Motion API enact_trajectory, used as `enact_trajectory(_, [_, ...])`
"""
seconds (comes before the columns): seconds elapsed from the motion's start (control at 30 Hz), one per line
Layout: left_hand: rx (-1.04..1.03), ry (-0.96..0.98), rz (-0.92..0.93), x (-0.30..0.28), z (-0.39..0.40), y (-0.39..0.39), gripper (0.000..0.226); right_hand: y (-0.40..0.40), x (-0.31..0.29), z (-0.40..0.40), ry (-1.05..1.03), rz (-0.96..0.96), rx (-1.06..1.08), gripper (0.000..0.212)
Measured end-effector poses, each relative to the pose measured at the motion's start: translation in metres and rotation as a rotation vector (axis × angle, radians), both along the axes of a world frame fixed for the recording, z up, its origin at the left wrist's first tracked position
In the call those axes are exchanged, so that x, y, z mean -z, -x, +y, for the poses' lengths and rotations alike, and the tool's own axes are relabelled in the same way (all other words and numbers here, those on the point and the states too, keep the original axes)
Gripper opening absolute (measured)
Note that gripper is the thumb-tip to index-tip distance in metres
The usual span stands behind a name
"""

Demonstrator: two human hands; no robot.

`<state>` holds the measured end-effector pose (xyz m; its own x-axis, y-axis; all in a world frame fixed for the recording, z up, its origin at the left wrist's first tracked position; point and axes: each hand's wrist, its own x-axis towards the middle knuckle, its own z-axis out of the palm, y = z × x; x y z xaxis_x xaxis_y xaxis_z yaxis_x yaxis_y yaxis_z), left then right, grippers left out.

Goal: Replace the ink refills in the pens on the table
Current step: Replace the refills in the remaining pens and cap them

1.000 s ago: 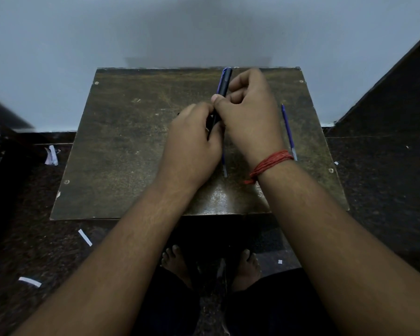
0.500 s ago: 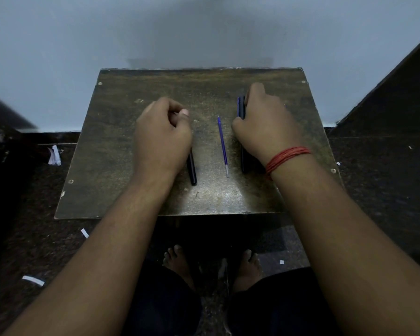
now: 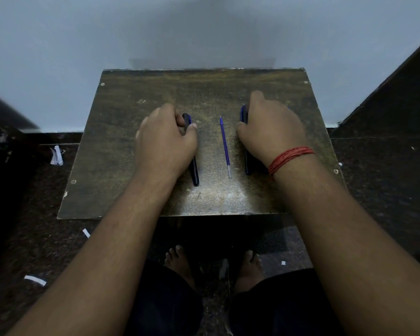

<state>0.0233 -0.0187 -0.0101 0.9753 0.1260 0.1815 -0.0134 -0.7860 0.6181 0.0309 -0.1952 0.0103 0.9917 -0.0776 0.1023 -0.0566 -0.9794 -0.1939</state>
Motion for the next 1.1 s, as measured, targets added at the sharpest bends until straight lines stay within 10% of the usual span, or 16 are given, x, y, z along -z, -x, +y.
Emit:
enact_trajectory(0.63, [0.034,-0.293,0.121,-0.002,-0.006,0.001,0.028,0.008,-0.009,0.017,-0.167,-0.225,-0.124,0.025])
enact_trajectory(1.1, [0.211,0.097,-0.156,-0.014,-0.018,0.006,0.012,0.000,-0.008,0.018,-1.002,-0.146,-0.009,0.028])
